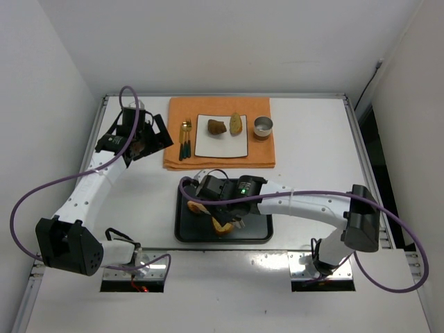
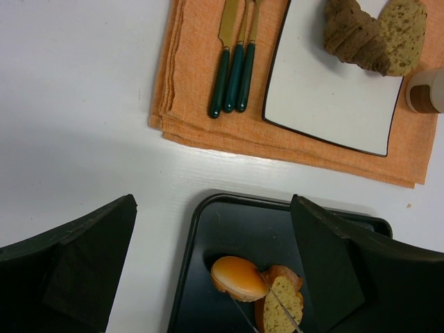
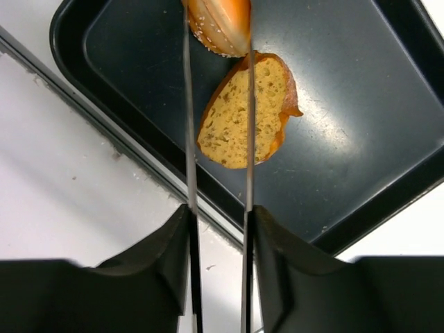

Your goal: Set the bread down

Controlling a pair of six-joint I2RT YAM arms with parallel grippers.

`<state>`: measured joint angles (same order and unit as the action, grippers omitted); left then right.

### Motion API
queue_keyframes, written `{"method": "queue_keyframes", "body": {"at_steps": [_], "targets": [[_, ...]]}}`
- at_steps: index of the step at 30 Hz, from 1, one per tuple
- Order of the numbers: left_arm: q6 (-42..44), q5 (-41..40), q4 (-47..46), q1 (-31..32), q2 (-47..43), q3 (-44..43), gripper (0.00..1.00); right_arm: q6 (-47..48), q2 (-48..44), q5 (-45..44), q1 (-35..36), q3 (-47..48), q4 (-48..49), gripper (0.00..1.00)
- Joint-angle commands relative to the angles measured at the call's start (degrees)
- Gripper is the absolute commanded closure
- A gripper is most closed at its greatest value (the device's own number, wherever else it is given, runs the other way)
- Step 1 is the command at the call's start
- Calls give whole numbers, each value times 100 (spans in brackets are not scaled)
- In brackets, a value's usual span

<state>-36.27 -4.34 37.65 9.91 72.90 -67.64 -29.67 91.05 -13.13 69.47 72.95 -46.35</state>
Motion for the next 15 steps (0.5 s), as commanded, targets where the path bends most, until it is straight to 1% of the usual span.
{"method": "queue_keyframes", "body": {"at_steps": [1, 5, 9, 11, 12, 15], "targets": [[41, -50, -117, -68, -75, -48, 1, 75, -25, -233, -21, 298, 196, 66], [41, -50, -117, -68, -75, -48, 1, -38, -201, -506, -21, 352, 144, 69], [147, -102, -117, -129, -75, -118, 1, -258, -675, -945, -74, 404, 4, 69], [147, -102, -117, -130, -75, -171, 1, -320, -965, -1323, -135, 457, -137, 69], [147, -50, -117, -182, -75, -171, 1, -372, -1027, -1664, -136, 509, -138, 69], [147, 82, -117, -183, -22, -171, 1, -373, -940, -2122, -372, 633, -199, 69]]}}
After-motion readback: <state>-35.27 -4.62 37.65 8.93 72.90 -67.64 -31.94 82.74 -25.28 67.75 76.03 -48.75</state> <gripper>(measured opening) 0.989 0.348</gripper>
